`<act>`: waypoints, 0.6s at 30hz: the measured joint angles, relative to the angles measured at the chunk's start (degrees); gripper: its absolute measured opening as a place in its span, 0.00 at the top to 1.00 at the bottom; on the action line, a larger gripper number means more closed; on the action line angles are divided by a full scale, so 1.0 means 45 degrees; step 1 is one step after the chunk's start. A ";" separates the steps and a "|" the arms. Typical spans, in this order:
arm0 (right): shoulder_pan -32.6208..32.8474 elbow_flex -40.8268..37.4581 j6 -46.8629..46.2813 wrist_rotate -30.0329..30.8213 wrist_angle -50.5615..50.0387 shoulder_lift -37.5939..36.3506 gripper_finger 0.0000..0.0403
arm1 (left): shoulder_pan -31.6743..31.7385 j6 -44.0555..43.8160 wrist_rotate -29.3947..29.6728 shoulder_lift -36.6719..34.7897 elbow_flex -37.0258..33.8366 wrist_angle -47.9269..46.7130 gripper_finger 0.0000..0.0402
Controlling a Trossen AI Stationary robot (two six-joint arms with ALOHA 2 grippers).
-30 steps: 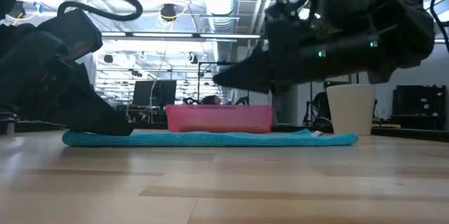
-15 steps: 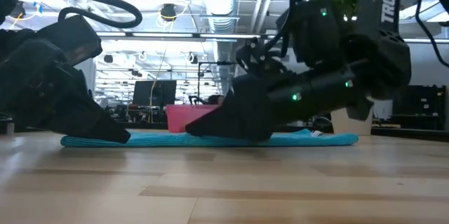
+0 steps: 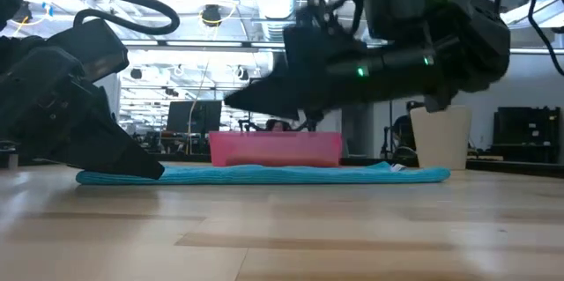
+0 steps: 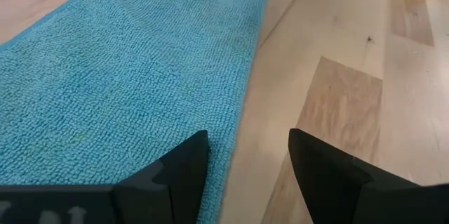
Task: Fold microfiber towels
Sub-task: Fold the blue microfiber cloth
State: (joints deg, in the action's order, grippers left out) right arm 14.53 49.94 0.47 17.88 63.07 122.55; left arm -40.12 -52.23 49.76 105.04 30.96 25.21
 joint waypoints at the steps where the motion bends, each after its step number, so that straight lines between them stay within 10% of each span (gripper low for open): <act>1: -0.0053 0.0090 0.0072 -0.0013 -0.0066 0.0054 0.70 | 0.0000 0.0003 0.0000 -0.0001 0.0000 0.0000 0.52; 18: -0.0346 0.1360 -0.1092 -0.0754 -0.0657 0.2494 0.70 | 0.0000 0.0121 0.0036 -0.0001 0.0005 0.0067 0.52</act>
State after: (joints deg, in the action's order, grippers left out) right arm 12.97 56.06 -4.44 14.49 60.11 133.77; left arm -40.12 -51.68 49.92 105.03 30.98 25.51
